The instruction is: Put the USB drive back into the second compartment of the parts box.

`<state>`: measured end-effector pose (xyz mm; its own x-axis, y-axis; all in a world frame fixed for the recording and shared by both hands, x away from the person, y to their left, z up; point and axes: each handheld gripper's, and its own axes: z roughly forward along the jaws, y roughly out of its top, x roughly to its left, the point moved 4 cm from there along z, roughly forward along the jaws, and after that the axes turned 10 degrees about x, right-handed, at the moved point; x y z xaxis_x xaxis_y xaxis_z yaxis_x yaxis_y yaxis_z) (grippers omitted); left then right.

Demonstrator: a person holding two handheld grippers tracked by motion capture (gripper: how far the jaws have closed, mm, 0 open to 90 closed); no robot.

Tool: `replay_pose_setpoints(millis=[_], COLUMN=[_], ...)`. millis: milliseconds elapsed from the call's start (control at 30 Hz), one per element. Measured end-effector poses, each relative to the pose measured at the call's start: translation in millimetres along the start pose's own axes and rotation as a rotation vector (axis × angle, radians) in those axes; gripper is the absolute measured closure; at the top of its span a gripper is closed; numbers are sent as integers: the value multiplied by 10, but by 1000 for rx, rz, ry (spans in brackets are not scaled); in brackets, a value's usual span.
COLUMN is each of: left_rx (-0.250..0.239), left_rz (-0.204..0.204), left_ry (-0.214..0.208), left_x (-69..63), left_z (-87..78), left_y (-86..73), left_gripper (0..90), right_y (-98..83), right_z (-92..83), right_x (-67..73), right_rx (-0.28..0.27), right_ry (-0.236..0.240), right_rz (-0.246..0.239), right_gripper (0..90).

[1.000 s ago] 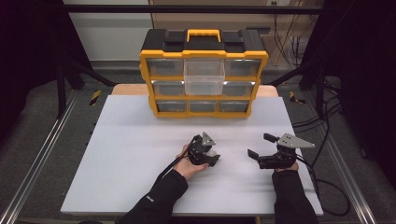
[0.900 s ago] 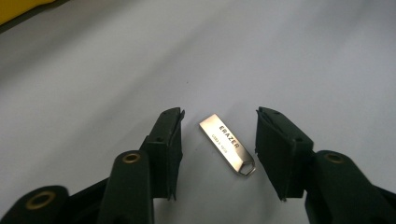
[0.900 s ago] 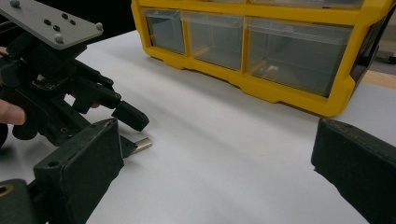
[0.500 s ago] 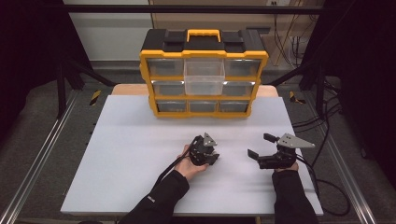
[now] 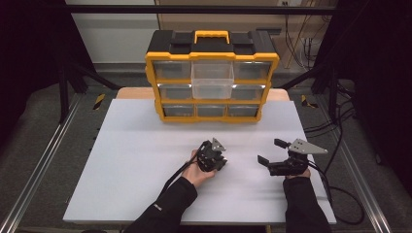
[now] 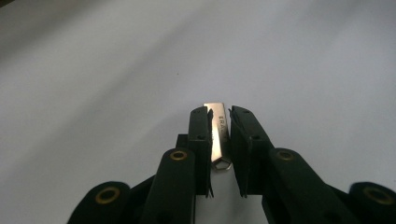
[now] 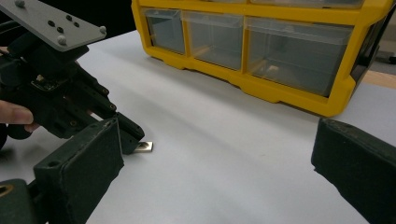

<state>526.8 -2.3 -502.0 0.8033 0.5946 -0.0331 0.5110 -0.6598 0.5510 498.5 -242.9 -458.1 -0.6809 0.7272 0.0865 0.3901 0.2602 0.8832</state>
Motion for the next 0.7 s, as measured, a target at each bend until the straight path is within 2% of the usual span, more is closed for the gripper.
replay_pose_setpoints(millis=[267, 700], left_rx=[24, 42], left_rz=[-13, 4], left_ry=[8, 45], left_x=[-7, -36], left_z=[11, 15], left_y=[27, 48], left_gripper=[760, 786], right_y=[-1, 1], right_z=[1, -2], right_x=[-1, -1], right_rx=[1, -2], right_ry=[-1, 0], right_rz=[0, 0], right_gripper=[23, 23])
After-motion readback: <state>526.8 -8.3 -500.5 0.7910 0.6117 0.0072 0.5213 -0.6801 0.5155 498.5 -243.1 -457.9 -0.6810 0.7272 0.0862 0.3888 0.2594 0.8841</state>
